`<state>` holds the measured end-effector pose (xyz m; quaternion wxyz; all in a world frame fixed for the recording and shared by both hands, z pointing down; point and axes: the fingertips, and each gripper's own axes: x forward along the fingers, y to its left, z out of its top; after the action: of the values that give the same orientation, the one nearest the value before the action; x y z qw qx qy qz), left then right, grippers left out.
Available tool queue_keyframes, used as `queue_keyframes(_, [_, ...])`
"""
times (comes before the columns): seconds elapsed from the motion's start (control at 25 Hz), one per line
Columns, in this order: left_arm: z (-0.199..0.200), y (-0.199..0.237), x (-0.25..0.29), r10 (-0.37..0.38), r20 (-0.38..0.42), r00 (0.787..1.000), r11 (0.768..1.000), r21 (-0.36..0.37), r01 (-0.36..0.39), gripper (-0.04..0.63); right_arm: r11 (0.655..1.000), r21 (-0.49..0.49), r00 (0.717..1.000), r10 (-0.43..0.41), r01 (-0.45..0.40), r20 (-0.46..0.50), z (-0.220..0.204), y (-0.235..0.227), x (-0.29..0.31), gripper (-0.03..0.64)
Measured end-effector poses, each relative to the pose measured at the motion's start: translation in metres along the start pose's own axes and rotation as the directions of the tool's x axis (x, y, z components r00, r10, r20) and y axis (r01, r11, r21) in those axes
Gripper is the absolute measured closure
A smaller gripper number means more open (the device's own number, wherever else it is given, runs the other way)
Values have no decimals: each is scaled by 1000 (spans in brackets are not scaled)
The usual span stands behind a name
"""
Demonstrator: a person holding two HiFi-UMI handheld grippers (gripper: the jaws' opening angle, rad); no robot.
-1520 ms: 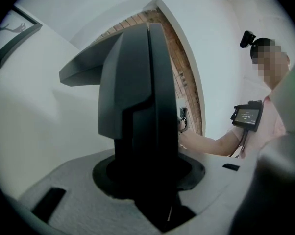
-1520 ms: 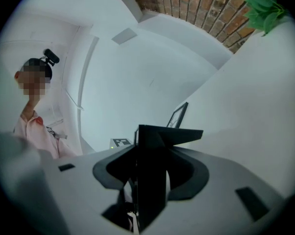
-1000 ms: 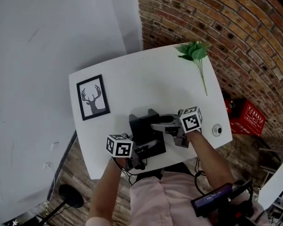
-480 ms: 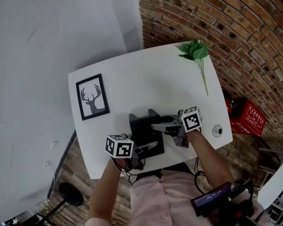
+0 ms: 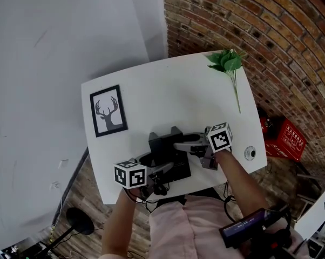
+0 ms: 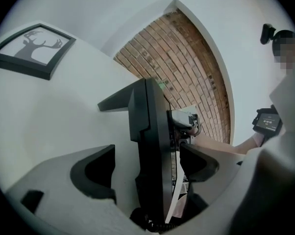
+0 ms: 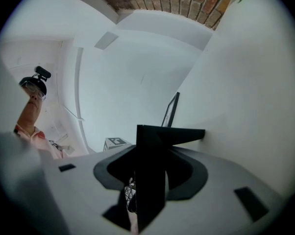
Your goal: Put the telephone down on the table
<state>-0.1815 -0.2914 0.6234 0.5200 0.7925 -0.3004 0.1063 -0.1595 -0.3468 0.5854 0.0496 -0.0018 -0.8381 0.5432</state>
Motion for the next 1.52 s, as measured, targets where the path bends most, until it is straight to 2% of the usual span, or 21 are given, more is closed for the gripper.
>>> queue_keyframes(0.28, [8, 0, -25, 52, 88, 995, 999, 12, -53, 175, 1000, -14, 1000, -7, 6, -17, -1, -1, 0, 422])
queue_keyframes(0.36, [6, -3, -31, 61, 104, 993, 998, 12, -63, 175, 1000, -15, 1000, -12, 11, -28, -2, 0, 0, 371])
queue_keyframes(0.56, [1, -15, -38, 82, 134, 988, 996, 18, -85, 175, 997, -41, 997, -72, 70, -38, -2, -3, 2, 308])
queue_keyframes(0.76, [14, -32, -56, 100, 219, 971, 993, 34, -110, 175, 987, -87, 990, -140, 138, -17, 1, -8, -10, 258])
queue_keyframes(0.88, [32, -44, -73, 132, 293, 947, 983, 87, -164, 179, 981, -84, 984, -169, 172, 50, 7, -6, -27, 253])
queue_keyframes(1.0, [62, -71, -92, 145, 378, 914, 944, 223, -242, 248, 966, -152, 974, -192, 210, 123, 26, 18, -38, 253])
queue_keyframes(1.08, [91, -95, -109, 144, 464, 874, 898, 310, -313, 315, 932, -261, 960, -205, 250, 189, 50, 52, -41, 276])
queue_keyframes(1.12, [107, -108, -119, 146, 519, 842, 871, 337, -359, 345, 904, -324, 950, -208, 278, 234, 64, 74, -41, 299])
queue_keyframes(1.16, [124, -122, -131, 149, 578, 802, 842, 352, -409, 374, 867, -387, 935, -208, 313, 289, 79, 99, -43, 329])
queue_keyframes(1.2, [140, -135, -143, 149, 639, 755, 812, 356, -462, 409, 822, -447, 914, -202, 353, 351, 95, 124, -45, 387])
queue_keyframes(1.28, [170, -163, -167, 143, 746, 650, 759, 339, -556, 504, 719, -544, 866, -165, 433, 471, 122, 177, -51, 517])
queue_keyframes(1.36, [192, -185, -185, 133, 820, 557, 719, 307, -623, 593, 622, -600, 821, -127, 503, 557, 139, 221, -59, 552])
queue_keyframes(1.44, [206, -198, -194, 124, 859, 497, 685, 288, -669, 595, 526, -624, 776, -119, 578, 619, 148, 247, -65, 580])
queue_keyframes(1.52, [213, -203, -198, 124, 879, 461, 658, 276, -701, 595, 435, -623, 731, -133, 650, 670, 151, 259, -70, 591])
